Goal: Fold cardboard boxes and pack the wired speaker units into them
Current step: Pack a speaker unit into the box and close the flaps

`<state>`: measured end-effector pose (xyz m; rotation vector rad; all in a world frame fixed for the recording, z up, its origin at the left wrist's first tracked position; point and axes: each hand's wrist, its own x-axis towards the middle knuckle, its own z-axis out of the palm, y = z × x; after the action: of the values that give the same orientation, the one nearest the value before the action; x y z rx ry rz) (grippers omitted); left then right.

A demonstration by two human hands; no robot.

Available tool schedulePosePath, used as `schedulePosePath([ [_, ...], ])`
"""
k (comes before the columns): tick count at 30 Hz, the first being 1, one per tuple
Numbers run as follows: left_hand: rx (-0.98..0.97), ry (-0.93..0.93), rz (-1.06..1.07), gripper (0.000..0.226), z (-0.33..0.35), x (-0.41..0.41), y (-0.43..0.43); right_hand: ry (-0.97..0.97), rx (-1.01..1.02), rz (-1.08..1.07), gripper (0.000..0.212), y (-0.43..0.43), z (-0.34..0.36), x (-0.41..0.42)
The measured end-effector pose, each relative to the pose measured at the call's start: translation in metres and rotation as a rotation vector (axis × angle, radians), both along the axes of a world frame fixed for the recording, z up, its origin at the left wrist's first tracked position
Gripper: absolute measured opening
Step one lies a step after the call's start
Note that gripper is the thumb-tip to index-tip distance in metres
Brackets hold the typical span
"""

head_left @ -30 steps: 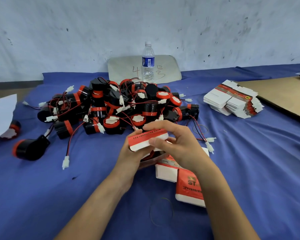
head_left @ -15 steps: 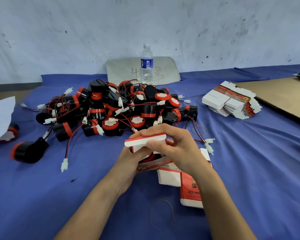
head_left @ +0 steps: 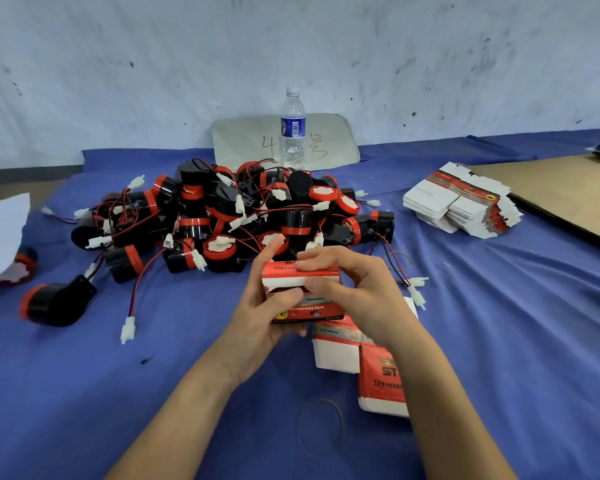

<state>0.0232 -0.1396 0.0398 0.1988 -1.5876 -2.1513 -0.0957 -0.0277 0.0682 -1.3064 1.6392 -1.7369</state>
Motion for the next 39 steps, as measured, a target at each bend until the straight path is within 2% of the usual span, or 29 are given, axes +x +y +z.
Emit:
schedulePosePath([
  [4, -0.022, 0.008, 0.055, 0.05, 0.0, 0.0, 0.003, -0.018, -0.001, 0.066, 0.014, 0.002, 0.001, -0.002],
  [8, 0.042, -0.03, 0.065, 0.038, 0.001, 0.0, 0.005, 0.0, 0.022, 0.087, 0.014, 0.003, 0.002, -0.004],
  [13, 0.036, -0.075, 0.106, 0.046, 0.003, -0.001, 0.005, 0.067, 0.022, 0.1, 0.018, 0.002, 0.001, -0.006],
  [17, 0.073, -0.072, 0.113, 0.027, 0.001, -0.002, 0.003, 0.082, 0.061, 0.087, 0.016, 0.002, -0.002, -0.008],
  [20, 0.093, -0.062, 0.125, 0.03, 0.0, -0.003, 0.004, 0.13, 0.077, 0.05, 0.018, 0.0, -0.004, -0.007],
  [24, -0.058, -0.046, 0.179, 0.038, 0.0, -0.005, 0.011, 0.093, 0.034, 0.006, 0.015, 0.0, -0.005, -0.006],
  [29, -0.203, 0.02, 0.256, 0.031, -0.002, -0.006, 0.013, 0.014, -0.025, -0.059, 0.012, -0.001, -0.007, -0.006],
  [34, -0.163, 0.069, 0.255, 0.023, -0.003, -0.007, 0.014, -0.087, -0.049, -0.098, 0.012, -0.001, -0.006, -0.007],
  [39, -0.046, 0.081, 0.212, 0.02, -0.005, -0.007, 0.011, -0.069, -0.029, -0.095, 0.013, 0.0, -0.007, -0.01],
])
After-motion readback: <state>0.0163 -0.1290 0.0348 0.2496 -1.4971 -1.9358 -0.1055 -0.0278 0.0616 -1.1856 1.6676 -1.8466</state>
